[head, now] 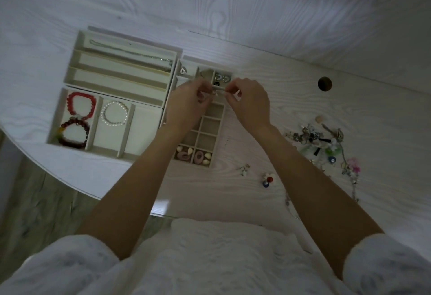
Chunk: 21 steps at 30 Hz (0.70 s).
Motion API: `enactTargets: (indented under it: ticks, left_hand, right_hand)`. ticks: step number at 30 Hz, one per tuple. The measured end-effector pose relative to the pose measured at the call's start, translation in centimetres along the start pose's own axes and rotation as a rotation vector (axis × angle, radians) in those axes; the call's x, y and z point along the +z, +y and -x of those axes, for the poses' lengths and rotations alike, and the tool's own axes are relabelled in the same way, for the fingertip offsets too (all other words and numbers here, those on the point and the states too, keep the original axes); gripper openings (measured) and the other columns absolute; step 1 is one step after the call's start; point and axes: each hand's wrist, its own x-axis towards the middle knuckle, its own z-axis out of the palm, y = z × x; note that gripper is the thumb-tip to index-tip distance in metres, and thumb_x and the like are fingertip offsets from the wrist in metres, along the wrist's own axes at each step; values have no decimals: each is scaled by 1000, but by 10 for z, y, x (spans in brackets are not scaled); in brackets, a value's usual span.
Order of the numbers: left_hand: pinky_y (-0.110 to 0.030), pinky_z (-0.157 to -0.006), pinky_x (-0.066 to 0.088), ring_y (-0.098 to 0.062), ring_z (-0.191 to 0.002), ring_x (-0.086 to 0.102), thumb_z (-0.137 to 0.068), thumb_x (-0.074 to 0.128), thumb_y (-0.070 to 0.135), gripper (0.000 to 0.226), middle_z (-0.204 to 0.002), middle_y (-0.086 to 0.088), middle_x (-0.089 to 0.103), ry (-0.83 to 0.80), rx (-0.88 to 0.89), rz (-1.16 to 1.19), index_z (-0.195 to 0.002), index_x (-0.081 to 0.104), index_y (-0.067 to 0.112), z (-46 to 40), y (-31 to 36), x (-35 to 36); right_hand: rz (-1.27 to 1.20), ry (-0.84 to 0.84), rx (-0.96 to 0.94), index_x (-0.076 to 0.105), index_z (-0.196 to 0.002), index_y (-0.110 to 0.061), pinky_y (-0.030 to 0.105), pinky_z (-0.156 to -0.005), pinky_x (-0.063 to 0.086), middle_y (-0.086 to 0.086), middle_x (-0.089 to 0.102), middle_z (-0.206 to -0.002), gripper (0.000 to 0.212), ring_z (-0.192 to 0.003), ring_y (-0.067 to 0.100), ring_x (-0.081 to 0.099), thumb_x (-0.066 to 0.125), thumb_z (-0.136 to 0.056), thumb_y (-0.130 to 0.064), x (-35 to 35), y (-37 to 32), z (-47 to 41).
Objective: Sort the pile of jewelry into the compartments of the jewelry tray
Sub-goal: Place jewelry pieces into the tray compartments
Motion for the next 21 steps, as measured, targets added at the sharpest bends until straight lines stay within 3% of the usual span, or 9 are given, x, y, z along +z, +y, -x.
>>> enactTargets:
  ticks: [6, 11, 15, 21]
  left_hand:
    - [-33, -73, 47, -26, -87, 59, -80, 71, 22, 17, -92, -6, 68, 1, 31, -170, -96, 70, 14, 0, -6, 0]
    - [-17, -72, 35, -22, -82, 60, -81, 68, 15, 16, -90, -2, 69, -15, 58, -138, -98, 70, 13, 6, -12, -7]
    - [-26, -76, 38, -25, -91, 57, -82, 63, 18, 22, -98, -5, 66, 3, 22, -153, -104, 67, 12, 5, -14, -5]
    - [-36, -81, 44, -30, -91, 57, -81, 61, 27, 28, -95, -9, 67, 2, -1, -213, -103, 70, 13, 1, -12, 2]
  right_hand:
    - [-14, 22, 41, 69, -100, -17, 23, -65, 35, 2, 57, -98, 17, -90, 16, 50, 63, -86, -23, 8, 0, -3]
    - [-8, 92, 12, 69, -99, -17, 19, -64, 33, 2, 57, -96, 16, -88, 16, 51, 59, -87, -14, 1, 4, 4]
    - [127, 100, -135, 71, -92, -11, 23, -64, 36, 10, 58, -95, 13, -87, 24, 52, 61, -83, -9, 4, 2, 6]
    - [338, 61, -254, 72, -81, -11, 36, -68, 40, 11, 58, -96, 15, -86, 29, 52, 59, -85, -17, 14, 1, 0]
